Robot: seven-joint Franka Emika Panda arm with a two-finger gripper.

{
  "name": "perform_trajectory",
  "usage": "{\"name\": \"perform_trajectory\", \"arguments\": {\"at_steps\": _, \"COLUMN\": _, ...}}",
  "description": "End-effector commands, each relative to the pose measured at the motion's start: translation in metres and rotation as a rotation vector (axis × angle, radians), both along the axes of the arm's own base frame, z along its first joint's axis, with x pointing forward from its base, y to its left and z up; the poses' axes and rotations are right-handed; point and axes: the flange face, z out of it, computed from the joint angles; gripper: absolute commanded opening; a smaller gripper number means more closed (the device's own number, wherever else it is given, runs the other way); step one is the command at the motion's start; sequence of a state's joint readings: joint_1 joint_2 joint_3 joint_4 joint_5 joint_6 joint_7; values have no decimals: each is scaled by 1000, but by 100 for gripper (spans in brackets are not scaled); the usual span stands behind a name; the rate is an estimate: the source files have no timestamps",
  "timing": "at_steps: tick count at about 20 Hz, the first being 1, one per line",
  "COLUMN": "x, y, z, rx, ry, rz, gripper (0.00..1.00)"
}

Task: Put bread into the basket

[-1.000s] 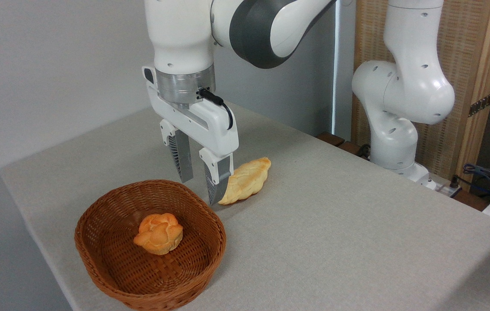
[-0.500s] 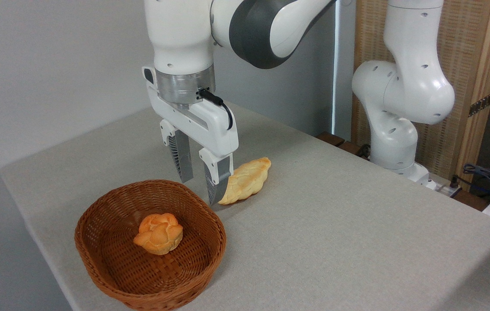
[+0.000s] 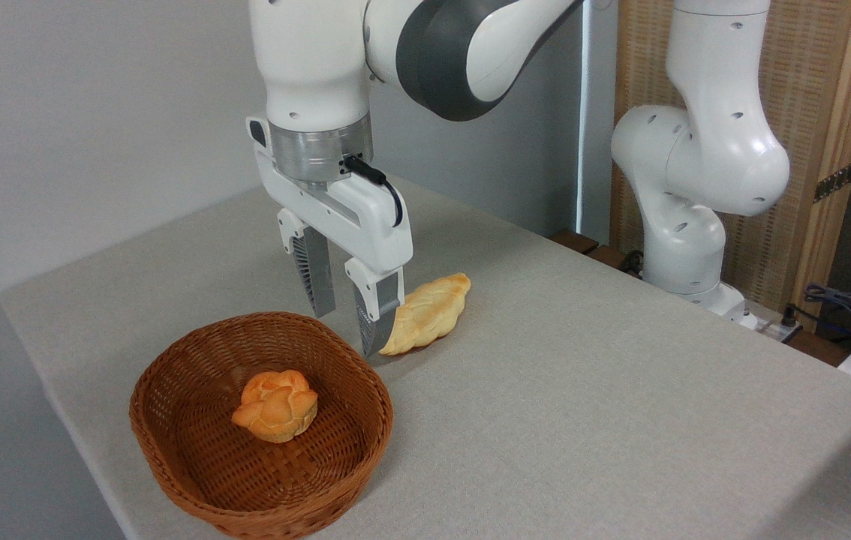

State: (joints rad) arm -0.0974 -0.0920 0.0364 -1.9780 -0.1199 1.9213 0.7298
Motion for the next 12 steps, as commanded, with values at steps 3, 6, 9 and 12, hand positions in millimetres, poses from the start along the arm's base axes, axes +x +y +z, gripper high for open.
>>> {"name": "perform_trajectory", "arguments": {"at_steps": 3, "x": -17, "y": -4, "z": -12, "rx": -5, "ry": 50, "rz": -4, "gripper": 100}}
{"name": "perform_trajectory", "arguments": {"at_steps": 6, "x": -46, "y": -4, "z": -25, "rx": -5, "ry": 82, "rz": -10, "gripper": 100}}
{"name": "perform_trajectory", "arguments": {"at_steps": 9, "x": -68, "y": -15, "z": -45, "rx": -4, "ry": 123, "rz": -34, "gripper": 100}}
{"name": "perform_trajectory", "arguments": {"at_steps": 12, "x": -80, "y": -38, "z": -65, "rx": 1, "ry": 162, "rz": -56, "gripper": 100}}
